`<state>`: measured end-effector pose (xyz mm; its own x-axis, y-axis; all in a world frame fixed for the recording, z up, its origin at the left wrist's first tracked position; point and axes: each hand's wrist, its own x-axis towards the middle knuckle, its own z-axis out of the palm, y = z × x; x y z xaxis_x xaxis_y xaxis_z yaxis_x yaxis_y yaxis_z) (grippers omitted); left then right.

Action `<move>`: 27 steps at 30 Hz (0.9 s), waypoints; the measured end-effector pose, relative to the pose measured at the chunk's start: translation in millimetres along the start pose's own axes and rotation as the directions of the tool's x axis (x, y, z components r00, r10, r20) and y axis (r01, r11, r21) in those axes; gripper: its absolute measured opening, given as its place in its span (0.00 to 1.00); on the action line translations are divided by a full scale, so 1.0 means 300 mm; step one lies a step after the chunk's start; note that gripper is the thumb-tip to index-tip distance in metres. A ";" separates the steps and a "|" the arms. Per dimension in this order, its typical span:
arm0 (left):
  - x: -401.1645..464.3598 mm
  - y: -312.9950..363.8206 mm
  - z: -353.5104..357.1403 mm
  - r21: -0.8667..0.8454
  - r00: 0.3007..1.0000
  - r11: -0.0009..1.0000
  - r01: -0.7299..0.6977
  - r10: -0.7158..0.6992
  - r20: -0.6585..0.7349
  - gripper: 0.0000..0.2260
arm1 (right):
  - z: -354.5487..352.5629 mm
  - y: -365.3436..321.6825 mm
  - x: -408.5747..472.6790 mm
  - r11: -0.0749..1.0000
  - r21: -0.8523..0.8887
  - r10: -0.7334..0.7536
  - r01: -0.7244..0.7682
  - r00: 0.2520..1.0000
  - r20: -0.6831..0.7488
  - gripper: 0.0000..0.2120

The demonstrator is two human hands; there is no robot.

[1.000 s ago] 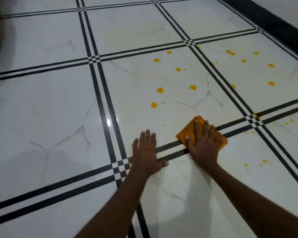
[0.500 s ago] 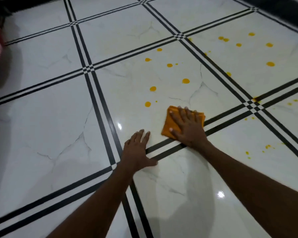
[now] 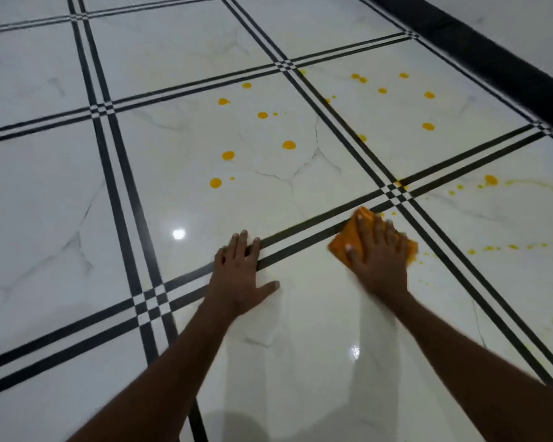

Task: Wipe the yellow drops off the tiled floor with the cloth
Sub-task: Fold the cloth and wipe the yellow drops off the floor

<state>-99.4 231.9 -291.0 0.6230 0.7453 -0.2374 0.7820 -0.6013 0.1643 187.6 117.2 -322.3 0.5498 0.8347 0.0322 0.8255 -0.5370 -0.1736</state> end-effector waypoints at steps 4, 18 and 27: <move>0.023 0.115 0.017 0.055 0.999 0.998 -0.038 0.036 0.040 0.53 | 0.005 -0.156 -0.130 0.984 0.028 -0.179 0.178 0.981 0.070 0.38; 0.093 0.338 0.044 0.014 0.992 0.994 -0.108 0.107 0.062 0.58 | -0.013 0.014 0.031 0.976 0.010 -0.219 0.219 0.973 0.075 0.39; 0.110 0.374 -0.031 0.108 0.978 0.991 -0.079 0.056 0.201 0.60 | -0.049 0.085 -0.273 0.973 0.044 0.228 -0.229 0.974 0.015 0.39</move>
<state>9.0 191.6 -271.5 0.6488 0.6378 -0.4151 0.7238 -0.6856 0.0780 165.5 33.4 -315.0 0.7216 0.6919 -0.0230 0.6715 -0.7077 -0.2196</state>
